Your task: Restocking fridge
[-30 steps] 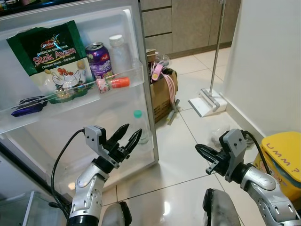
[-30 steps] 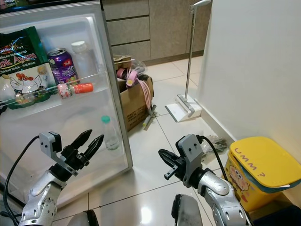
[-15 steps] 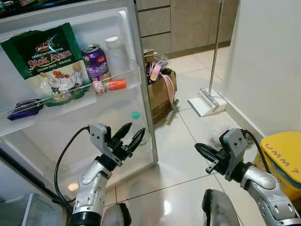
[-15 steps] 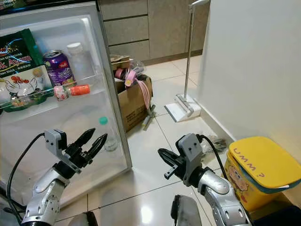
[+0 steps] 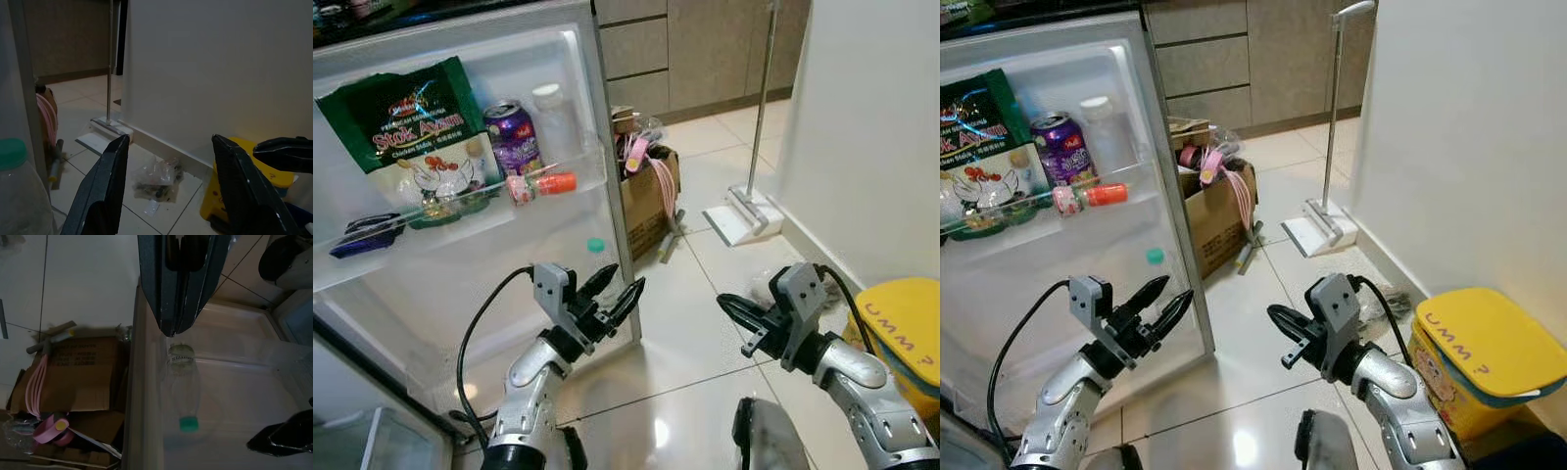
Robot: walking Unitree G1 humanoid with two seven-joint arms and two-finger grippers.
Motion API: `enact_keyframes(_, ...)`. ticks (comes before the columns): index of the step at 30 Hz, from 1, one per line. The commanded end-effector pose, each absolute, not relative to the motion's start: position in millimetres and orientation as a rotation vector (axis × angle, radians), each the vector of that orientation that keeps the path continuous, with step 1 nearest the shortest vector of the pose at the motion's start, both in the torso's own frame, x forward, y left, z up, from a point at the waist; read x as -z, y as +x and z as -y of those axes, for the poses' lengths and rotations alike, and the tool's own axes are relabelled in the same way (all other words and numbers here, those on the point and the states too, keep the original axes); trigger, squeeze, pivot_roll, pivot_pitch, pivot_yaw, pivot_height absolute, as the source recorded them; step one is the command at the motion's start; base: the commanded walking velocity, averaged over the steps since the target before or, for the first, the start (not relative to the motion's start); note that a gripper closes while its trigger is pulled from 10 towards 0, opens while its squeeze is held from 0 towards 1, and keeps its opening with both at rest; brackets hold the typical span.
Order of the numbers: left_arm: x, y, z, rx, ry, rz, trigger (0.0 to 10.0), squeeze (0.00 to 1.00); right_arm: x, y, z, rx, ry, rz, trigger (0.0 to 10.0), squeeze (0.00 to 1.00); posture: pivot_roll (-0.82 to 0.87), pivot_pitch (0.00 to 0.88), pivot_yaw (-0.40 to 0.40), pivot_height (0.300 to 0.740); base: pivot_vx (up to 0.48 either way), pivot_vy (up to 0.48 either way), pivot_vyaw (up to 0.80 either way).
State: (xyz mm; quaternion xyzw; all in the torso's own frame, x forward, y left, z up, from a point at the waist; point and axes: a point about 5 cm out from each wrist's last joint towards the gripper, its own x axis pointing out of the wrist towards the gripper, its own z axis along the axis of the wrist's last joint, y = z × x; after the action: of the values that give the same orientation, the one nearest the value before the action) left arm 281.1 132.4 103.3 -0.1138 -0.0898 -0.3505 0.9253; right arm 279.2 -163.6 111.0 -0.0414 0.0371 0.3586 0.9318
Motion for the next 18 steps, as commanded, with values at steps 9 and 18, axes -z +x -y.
enact_keyframes(9,-99.0,283.4,-132.0,0.697,-0.25,0.158,10.0,0.0,-112.6,283.4,163.7,-0.741,-0.095,-0.063,10.0,0.0,-0.07,0.0,0.041,0.6,0.0,0.0,0.0)
enact_keyframes(18,-99.4,284.5,-127.8,0.701,-0.256,0.162,10.0,0.0,-113.1,284.9,163.4,-0.747,-0.099,-0.059,10.0,0.0,-0.07,0.0,0.038,0.63,0.0,0.0,0.0)
